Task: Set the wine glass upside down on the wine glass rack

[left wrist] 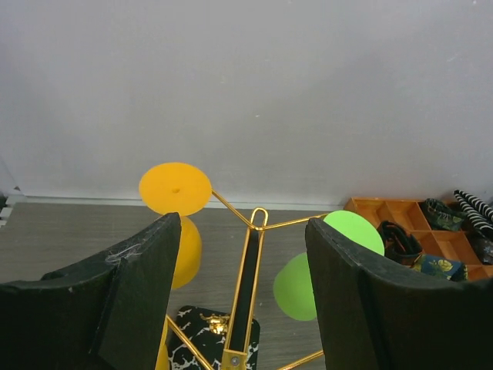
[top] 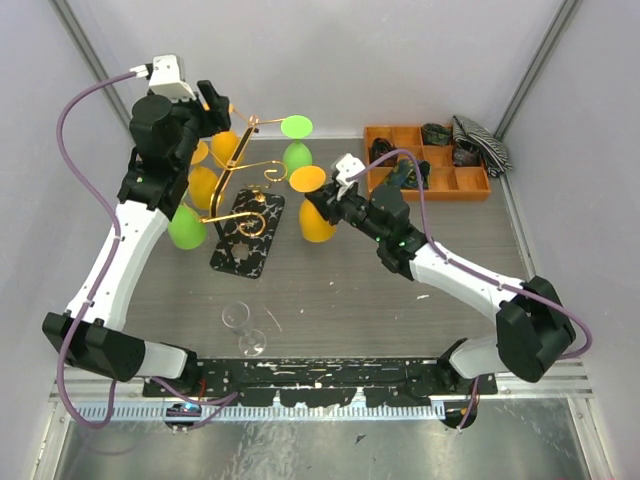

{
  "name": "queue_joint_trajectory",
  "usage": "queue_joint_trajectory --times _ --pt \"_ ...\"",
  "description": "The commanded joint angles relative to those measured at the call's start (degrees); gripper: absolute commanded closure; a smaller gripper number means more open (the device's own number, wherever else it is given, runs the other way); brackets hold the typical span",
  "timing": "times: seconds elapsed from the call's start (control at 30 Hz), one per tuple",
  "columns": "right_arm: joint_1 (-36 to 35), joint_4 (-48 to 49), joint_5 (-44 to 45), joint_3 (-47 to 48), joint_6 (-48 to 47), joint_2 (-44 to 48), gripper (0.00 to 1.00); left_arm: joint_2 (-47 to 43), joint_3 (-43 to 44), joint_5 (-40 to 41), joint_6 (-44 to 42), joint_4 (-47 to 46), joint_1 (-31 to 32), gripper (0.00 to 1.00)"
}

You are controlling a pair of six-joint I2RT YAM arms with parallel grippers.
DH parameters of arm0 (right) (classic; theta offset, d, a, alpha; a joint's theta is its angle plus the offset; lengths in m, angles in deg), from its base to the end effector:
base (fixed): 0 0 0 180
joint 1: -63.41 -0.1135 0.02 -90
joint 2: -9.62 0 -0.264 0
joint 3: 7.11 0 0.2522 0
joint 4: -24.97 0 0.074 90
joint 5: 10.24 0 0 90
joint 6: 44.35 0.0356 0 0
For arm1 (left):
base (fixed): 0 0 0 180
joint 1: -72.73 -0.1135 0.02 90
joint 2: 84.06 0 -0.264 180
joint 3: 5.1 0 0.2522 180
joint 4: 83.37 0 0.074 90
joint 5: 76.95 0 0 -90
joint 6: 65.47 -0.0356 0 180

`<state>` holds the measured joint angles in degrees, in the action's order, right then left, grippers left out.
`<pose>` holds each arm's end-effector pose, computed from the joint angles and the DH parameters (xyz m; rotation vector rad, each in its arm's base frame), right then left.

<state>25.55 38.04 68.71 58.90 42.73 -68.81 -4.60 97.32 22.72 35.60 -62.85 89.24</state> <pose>0.2503 0.2032 0.3191 -0.6984 1.4333 0.6282 0.3017 -0.0832 0.4761 -0.0622 1.5330 -0.2546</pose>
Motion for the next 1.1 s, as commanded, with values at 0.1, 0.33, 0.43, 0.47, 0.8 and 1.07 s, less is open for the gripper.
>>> queue_joint_trajectory --times 0.1,0.33,0.43,0.47,0.8,1.07 --pt "-4.03 16.32 1.62 0.23 -1.86 -2.62 0.99 -3.26 -1.68 -1.21 -0.05 -1.4 -1.23 0.28" --pt "-6.23 22.24 1.93 -0.06 0.79 -7.18 0.99 -3.84 -2.12 -0.92 -0.37 -0.67 -1.66 0.28" --pt "-6.66 24.81 2.48 0.76 1.76 -8.92 0.99 -4.12 -2.49 -0.84 -0.46 -0.57 -1.66 0.28" --pt "-6.76 25.57 2.72 1.21 1.8 -9.76 0.99 -4.22 -2.69 -0.72 -0.44 -0.61 -1.66 0.28" --pt "-6.88 31.63 2.69 5.72 4.07 -17.05 0.99 -4.93 -3.66 -0.03 -0.73 -0.52 -1.78 0.28" --pt "-6.89 31.14 1.96 10.59 3.8 -21.66 0.99 -5.31 -4.56 0.35 -1.42 -0.44 -1.92 0.28"
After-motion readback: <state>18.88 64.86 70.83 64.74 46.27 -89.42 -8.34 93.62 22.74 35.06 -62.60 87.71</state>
